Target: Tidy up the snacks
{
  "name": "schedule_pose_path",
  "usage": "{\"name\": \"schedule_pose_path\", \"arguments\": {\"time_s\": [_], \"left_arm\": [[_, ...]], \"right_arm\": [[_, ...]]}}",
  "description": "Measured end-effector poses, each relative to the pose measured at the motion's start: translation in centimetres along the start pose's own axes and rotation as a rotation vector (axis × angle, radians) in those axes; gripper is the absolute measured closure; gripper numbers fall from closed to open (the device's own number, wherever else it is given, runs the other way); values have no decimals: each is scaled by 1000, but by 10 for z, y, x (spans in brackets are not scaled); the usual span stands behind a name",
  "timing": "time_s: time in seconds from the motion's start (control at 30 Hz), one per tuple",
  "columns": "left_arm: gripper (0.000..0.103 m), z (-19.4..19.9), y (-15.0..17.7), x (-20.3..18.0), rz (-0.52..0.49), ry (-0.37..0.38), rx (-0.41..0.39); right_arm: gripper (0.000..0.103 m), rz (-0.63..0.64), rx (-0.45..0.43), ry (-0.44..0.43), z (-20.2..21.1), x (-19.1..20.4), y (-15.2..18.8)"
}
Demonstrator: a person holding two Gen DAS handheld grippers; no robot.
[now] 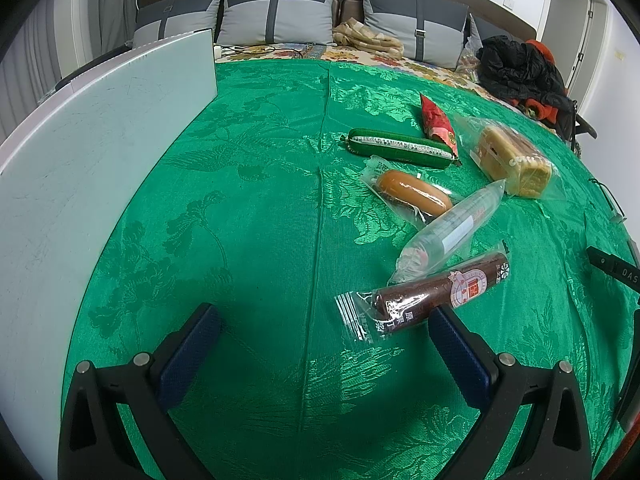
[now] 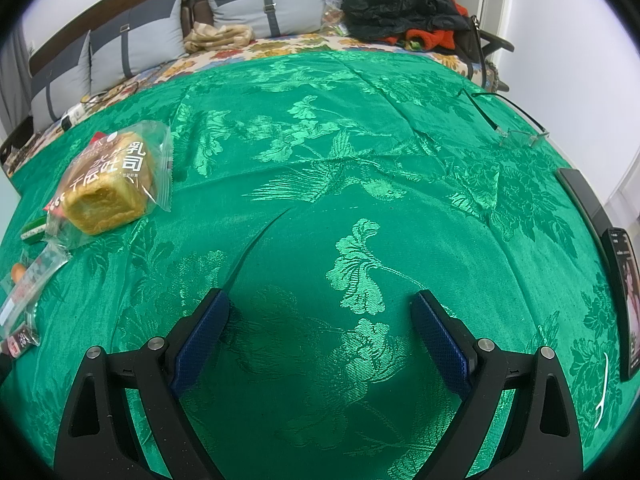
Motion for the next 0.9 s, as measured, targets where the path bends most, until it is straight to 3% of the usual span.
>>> {"name": "schedule_pose_path", "arguments": {"time_s": [0.9], "left_arm": [[1,0,1,1,-3,-6,2]], "right_arm": [[8,0,0,-3,0,0,-1]]}}
Point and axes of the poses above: each gripper's, at about its wrist camera, not at the fingertips, and z roughly against the way its jaws point, x to its left, y to its underside, the point moved 6 cm from there along -z, roughly the way its jaws point, and after that the axes turned 7 degrees about x, right-handed, at the moved point
